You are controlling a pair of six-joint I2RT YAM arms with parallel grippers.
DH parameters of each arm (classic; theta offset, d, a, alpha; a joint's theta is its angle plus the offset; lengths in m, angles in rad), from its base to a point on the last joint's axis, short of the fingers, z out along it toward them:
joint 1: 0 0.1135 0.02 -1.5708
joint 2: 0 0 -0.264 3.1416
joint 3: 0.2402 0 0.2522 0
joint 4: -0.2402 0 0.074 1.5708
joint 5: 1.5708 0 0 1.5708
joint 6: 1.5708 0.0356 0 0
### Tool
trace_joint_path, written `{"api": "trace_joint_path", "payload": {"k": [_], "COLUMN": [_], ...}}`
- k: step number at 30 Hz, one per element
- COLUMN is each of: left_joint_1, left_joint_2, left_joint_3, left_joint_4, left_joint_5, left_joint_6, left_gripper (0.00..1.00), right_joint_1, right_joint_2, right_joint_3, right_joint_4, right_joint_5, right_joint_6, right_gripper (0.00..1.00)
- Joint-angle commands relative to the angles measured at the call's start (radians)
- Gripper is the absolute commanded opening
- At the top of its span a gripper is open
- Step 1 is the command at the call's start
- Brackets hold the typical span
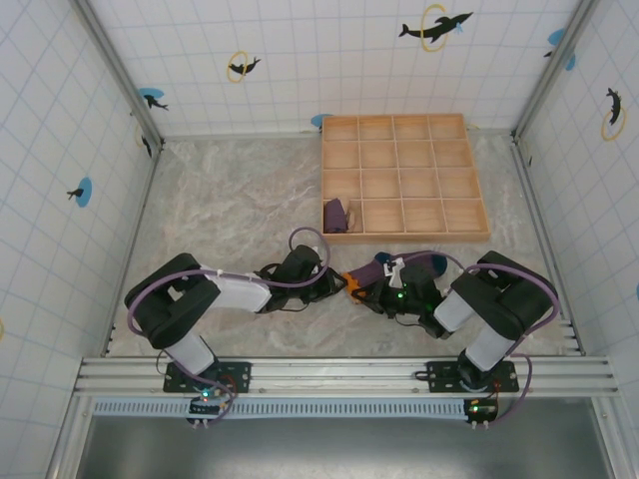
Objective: Roll the socks
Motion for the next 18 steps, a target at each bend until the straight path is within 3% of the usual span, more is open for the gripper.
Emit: {"api": "trace_joint_path", "payload": {"k": [1,8,18], "left_joint_1": [-0.011,-0.016,-0.024], "left_joint_2": [0.036,0.068,0.116], "left_joint_3": [-0.002,0.013,0.043], "left_joint_4": [0.006,0.002,-0.032], "left_joint_5": [0.001,-0.006,-0.005], "left_joint_6": [-0.008,-0.001,0.013], "left_gripper": [0.37,0.33,0.38], "right_joint_1": [-0.005,-0.011,-0.017], "right_joint_2": [0.022,0.052,0.075], "right_joint_3": [-0.023,-0.022,-0.039], "right_joint_4": [-0.007,0.059,0.142], "right_joint_5": [-0.003,-0.016,-0.026], "right_joint_6": [0.012,0.034,0.059], "right_gripper": [0.0,0.0,0.0]}}
